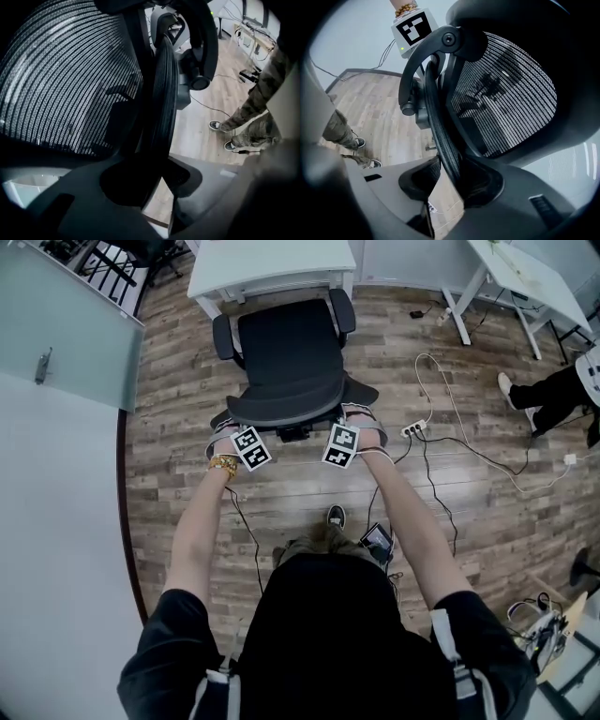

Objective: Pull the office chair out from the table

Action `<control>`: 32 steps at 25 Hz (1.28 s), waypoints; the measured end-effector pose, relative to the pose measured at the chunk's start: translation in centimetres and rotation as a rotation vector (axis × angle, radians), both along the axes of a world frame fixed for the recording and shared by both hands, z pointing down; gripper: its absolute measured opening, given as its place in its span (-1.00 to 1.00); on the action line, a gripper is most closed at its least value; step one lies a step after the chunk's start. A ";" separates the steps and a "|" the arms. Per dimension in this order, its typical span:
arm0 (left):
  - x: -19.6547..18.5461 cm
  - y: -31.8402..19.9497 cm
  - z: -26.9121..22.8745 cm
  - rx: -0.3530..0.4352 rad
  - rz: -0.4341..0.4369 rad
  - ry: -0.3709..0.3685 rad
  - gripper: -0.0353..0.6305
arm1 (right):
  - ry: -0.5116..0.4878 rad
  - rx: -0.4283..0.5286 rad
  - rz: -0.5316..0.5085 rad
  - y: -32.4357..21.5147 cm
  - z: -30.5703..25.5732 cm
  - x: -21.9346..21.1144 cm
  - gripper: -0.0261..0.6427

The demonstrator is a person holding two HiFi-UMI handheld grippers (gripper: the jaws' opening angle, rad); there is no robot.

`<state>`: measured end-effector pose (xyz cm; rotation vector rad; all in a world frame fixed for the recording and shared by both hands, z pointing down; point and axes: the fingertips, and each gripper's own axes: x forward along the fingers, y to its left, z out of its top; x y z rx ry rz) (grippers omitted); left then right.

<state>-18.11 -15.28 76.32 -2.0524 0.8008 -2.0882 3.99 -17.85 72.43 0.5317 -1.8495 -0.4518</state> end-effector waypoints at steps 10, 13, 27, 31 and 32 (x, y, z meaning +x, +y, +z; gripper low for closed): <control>-1.3 1.3 0.2 0.015 0.028 -0.001 -0.48 | 0.007 -0.011 0.028 2.0 0.3 -1.2 -0.55; -1.9 1.6 0.0 0.029 0.045 -0.005 -0.48 | 0.008 -0.009 0.036 2.6 0.1 -1.8 -0.55; -3.0 5.6 0.0 0.048 0.068 -0.004 -0.48 | 0.000 -0.015 0.065 7.0 0.0 -3.1 -0.54; -3.8 6.9 -0.2 0.051 0.074 -0.010 -0.48 | 0.000 -0.012 0.069 8.5 -0.1 -3.8 -0.54; -3.9 7.2 -0.2 0.052 0.075 -0.011 -0.48 | 0.001 -0.008 0.070 8.8 -0.1 -3.9 -0.54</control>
